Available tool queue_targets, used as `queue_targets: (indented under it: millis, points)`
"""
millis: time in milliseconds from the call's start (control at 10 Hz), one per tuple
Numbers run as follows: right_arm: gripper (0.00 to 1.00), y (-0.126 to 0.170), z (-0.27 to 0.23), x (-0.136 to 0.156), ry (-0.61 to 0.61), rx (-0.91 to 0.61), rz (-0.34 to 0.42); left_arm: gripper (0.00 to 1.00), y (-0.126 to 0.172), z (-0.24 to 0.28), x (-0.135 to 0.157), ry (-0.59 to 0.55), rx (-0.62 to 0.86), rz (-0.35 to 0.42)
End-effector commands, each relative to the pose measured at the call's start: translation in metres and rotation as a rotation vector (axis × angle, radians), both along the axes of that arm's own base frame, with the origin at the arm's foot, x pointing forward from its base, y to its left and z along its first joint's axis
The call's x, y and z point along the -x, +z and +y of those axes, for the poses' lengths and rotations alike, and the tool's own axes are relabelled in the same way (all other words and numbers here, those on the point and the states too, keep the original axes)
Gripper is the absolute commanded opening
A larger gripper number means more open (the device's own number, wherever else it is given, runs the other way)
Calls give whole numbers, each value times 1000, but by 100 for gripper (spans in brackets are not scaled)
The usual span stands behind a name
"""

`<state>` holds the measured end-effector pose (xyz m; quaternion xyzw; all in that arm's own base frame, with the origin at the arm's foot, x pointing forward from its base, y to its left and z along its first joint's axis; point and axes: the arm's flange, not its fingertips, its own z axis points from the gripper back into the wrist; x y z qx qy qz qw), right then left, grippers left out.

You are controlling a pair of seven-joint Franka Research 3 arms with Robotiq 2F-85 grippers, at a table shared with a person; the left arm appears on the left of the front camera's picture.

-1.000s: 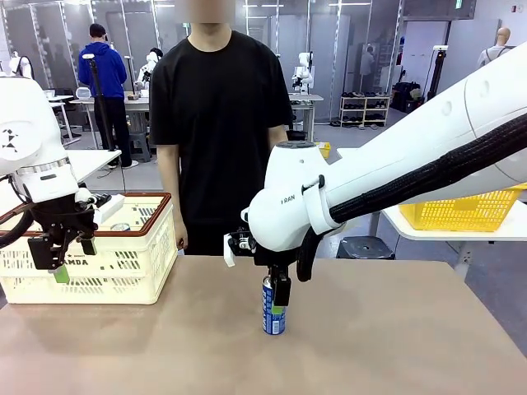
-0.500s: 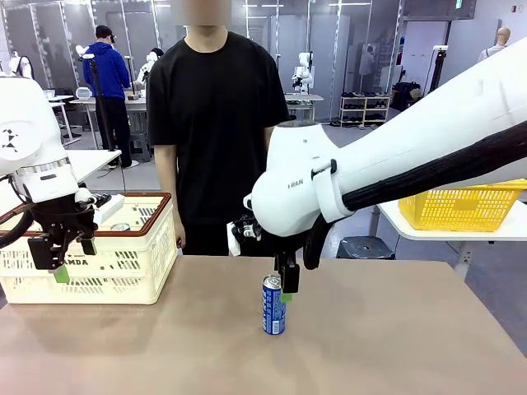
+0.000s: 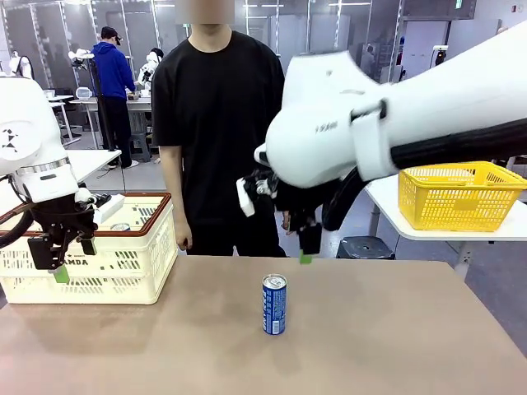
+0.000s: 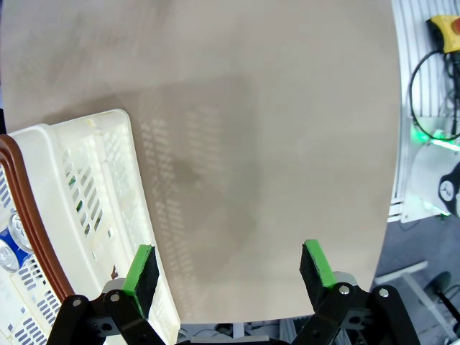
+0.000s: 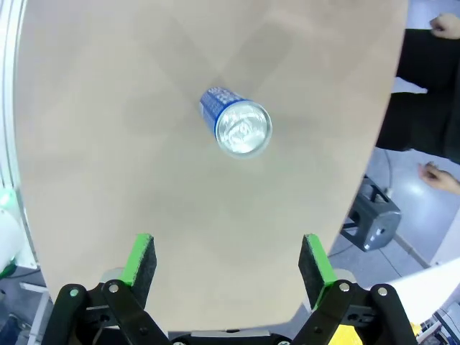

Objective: Place the drinks into the Shopping basket.
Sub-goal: Pick up one drink and place it into the Shopping basket.

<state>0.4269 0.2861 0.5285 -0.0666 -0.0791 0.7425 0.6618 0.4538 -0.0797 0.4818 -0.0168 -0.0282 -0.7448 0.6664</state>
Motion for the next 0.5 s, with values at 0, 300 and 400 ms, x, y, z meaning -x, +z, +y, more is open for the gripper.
queue_targets:
  millis: [0,300,400]
  points:
    - [100,33,-45,20,26,-12,19,100,2,0,-1,5,-7,-2]
    - [100,62,-118,38,-54,-55,89,100,2,0,-1,5,-7,-2]
    - [100,65,-146,41,-111,-88,80,100,2,0,-1,5,-7,-2]
